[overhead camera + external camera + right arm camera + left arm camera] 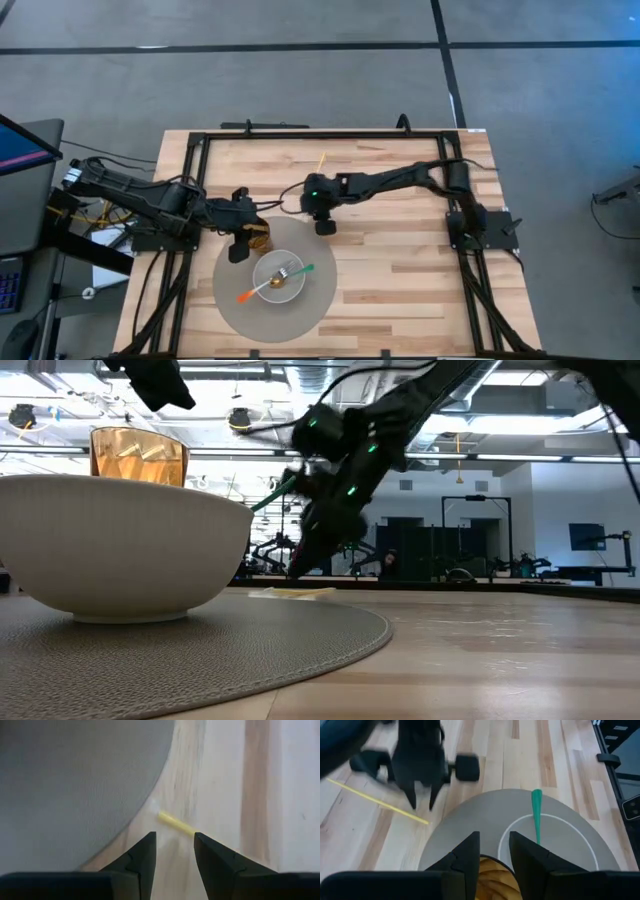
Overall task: Pick & Place Utensil
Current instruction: Put the yellow straw into the brown cup on the gray mat
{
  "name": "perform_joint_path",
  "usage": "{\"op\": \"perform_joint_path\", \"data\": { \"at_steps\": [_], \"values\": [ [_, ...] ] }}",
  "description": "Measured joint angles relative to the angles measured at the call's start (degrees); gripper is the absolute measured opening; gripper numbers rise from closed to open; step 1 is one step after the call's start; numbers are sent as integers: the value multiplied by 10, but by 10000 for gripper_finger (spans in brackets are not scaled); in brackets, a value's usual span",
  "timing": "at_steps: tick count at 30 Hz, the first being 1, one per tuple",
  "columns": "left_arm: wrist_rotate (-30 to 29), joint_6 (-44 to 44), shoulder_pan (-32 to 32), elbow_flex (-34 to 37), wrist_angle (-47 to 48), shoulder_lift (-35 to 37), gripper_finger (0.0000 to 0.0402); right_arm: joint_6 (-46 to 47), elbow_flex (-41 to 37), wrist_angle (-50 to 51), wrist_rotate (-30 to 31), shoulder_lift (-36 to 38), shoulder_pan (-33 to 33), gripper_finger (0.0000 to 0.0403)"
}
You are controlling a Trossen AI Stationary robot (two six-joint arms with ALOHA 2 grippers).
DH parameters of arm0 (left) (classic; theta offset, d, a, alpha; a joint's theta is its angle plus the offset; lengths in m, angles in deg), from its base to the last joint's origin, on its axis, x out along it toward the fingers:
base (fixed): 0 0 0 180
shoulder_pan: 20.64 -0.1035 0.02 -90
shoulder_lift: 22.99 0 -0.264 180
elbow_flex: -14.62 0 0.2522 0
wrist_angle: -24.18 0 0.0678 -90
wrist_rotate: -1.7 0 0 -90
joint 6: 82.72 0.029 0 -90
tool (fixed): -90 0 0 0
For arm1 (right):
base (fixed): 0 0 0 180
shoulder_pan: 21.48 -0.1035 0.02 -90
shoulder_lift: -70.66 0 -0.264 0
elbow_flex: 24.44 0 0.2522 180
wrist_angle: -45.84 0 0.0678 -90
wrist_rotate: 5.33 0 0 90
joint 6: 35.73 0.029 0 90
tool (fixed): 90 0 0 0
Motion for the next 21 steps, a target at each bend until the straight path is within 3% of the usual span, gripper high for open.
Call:
{"op": "perform_joint_path", "data": {
  "at_steps": [12, 21],
  "values": [
    [0, 0, 0, 0, -2, 0, 106, -56, 148, 93, 25, -114, -8, 126],
    [0, 0, 0, 0, -1, 0, 106, -62, 170, 118, 25, -127, -7, 101]
  ]
}}
